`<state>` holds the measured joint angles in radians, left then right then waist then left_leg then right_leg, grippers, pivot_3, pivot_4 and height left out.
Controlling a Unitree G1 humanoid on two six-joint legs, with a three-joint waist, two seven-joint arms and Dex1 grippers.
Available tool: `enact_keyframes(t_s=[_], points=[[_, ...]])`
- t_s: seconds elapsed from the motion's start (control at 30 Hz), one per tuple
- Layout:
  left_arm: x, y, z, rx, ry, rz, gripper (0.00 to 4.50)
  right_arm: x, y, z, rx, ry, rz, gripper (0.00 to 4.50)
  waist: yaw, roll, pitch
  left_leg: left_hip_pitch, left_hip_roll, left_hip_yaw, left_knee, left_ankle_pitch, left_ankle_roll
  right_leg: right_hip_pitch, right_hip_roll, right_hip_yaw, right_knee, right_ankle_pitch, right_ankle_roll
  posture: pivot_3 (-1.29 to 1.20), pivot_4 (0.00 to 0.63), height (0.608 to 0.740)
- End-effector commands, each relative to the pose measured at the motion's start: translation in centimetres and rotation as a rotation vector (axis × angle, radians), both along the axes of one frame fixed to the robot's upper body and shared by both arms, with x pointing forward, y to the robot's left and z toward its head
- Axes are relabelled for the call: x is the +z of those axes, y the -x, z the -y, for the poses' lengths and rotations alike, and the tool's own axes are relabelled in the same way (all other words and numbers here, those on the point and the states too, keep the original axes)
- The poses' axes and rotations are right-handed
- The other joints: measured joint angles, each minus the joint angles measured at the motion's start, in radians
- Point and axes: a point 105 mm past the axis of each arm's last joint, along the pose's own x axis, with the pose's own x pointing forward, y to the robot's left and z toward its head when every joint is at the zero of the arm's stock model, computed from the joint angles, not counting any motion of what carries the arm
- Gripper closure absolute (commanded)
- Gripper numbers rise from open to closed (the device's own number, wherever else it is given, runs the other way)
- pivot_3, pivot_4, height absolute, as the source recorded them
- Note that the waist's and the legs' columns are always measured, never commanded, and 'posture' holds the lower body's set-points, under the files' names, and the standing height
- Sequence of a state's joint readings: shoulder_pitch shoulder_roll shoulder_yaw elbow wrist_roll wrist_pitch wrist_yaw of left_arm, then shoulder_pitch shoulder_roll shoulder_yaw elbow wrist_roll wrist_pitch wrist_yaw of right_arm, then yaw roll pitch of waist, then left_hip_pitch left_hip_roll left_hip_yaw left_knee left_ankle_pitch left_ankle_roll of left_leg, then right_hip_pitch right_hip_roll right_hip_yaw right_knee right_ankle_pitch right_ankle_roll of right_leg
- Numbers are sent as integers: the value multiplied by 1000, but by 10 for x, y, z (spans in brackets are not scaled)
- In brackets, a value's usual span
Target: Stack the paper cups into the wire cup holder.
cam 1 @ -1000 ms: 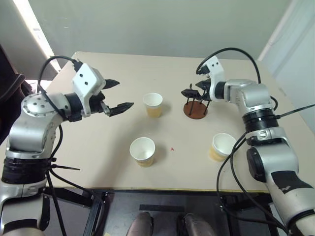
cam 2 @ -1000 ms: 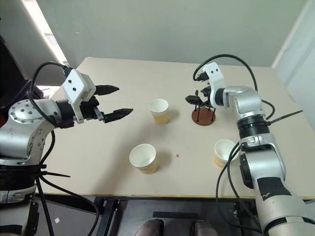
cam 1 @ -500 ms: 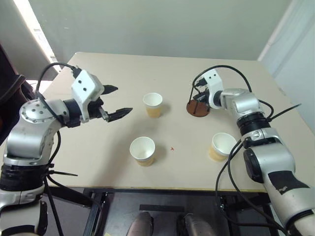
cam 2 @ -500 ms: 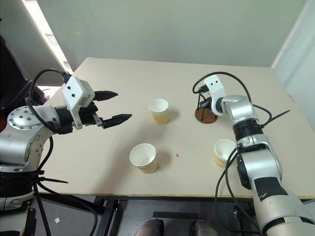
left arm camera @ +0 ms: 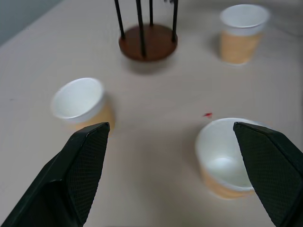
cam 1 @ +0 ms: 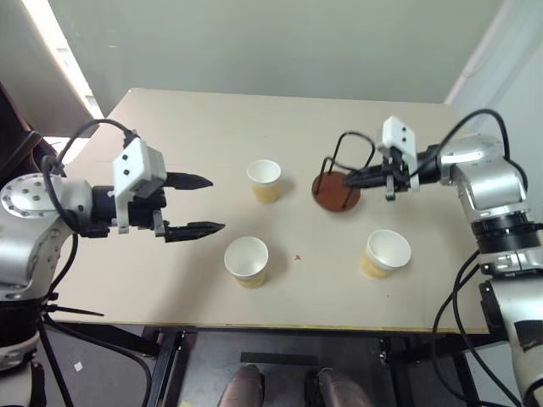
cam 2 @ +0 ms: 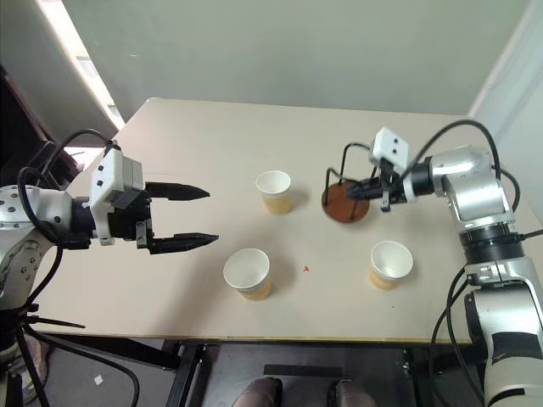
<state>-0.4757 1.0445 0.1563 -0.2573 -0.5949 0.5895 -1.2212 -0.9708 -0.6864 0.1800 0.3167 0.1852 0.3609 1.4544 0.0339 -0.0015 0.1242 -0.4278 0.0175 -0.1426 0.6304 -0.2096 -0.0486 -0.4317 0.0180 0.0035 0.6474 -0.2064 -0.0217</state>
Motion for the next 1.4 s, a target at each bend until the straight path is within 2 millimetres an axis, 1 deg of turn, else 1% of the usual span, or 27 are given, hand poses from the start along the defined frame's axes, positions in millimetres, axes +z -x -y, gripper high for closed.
enact_keyframes(t_s=[0.03, 0.13, 0.2, 0.27, 0.43, 0.67, 0.77, 0.83, 0.93, 1.1, 1.17, 1.23, 1.27, 1.4], points=[[9, 10, 7, -71, -12, 0, 0, 21, 26, -14, 222, -11, 90, 4488, -5, 0, 0, 1, 0, 0, 0, 0, 2, 0, 0, 0, 1, 0, 0, 0, 150, 740], [10, 9, 4, -71, -25, -7, 0, 15, 36, -19, 311, 13, 80, 4488, -7, 0, 0, 5, 1, 0, -1, 2, 3, 3, 1, 0, 4, 1, 0, 0, 150, 740], [9, 10, 4, -74, -28, -11, 0, 8, 41, -21, 344, 36, 64, 4488, -7, 0, 0, 10, 2, 0, -1, 2, 3, 7, 1, 0, 4, 0, -2, 0, 150, 740], [9, 11, 3, -75, -31, -13, 0, 0, 44, -23, 363, 57, 37, 4488, -8, 0, 0, 11, 2, 0, -1, 3, 4, 8, 1, 0, 4, 0, -2, 0, 150, 740], [5, 12, 5, -66, -35, -14, 0, -16, 41, -34, 394, 78, 22, 4488, -9, 0, 0, 10, 2, 0, 0, 3, 4, 8, 1, 0, 3, 0, -3, 0, 150, 740], [6, 13, 3, -46, -35, -9, 0, -25, 49, -43, 458, 113, 21, 4488, -6, 0, 0, 8, 2, -1, -1, 1, 4, 8, 1, -1, 1, 0, -3, 0, 150, 740], [5, 14, 4, -44, -34, -7, 0, -32, 48, -42, 452, 157, 9, 4488, -7, 0, 0, 8, 2, 0, -1, 1, 4, 8, 1, 0, 1, 0, -3, 0, 150, 740], [5, 13, 4, -40, -32, -6, 0, -40, 45, -40, 427, 209, -7, 4488, -6, 0, 0, 8, 2, -1, -1, 1, 4, 8, 1, -1, 1, 0, -3, 0, 150, 740], [4, 13, 5, -37, -27, -7, 0, -43, 42, -44, 405, 216, -30, 4488, -8, 0, 0, 9, 2, -1, -1, 1, 4, 8, 1, -1, 1, 0, -3, 0, 150, 740], [3, 13, 8, -41, -21, -10, 0, -48, 38, -46, 381, 237, -37, 3082, -8, 0, 0, 9, 3, -1, -1, 1, 4, 8, 1, -1, 2, 0, -3, 0, 150, 740], [3, 13, 8, -44, -21, -10, 0, -49, 38, -46, 379, 243, -35, 2349, -7, 0, 0, 9, 3, 0, -1, 0, 4, 8, 1, -1, 1, 0, -3, 0, 150, 740], [2, 13, 9, -46, -22, -11, 0, -47, 37, -45, 377, 251, -30, 1816, -6, 0, 0, 9, 3, -1, -1, 0, 4, 8, 1, -1, 1, 0, -3, 0, 150, 740], [2, 12, 9, -46, -22, -10, 0, -44, 38, -43, 378, 257, -25, 1468, -6, 0, 0, 9, 3, -1, -1, 0, 4, 8, 1, -1, 1, 0, -3, 0, 150, 740], [3, 12, 9, -51, -23, -8, 0, -13, 43, -24, 358, 282, 28, 175, -1, 1, 0, 8, 2, -1, -1, 0, 4, 7, 1, -1, 1, 0, -3, 0, 150, 740]])
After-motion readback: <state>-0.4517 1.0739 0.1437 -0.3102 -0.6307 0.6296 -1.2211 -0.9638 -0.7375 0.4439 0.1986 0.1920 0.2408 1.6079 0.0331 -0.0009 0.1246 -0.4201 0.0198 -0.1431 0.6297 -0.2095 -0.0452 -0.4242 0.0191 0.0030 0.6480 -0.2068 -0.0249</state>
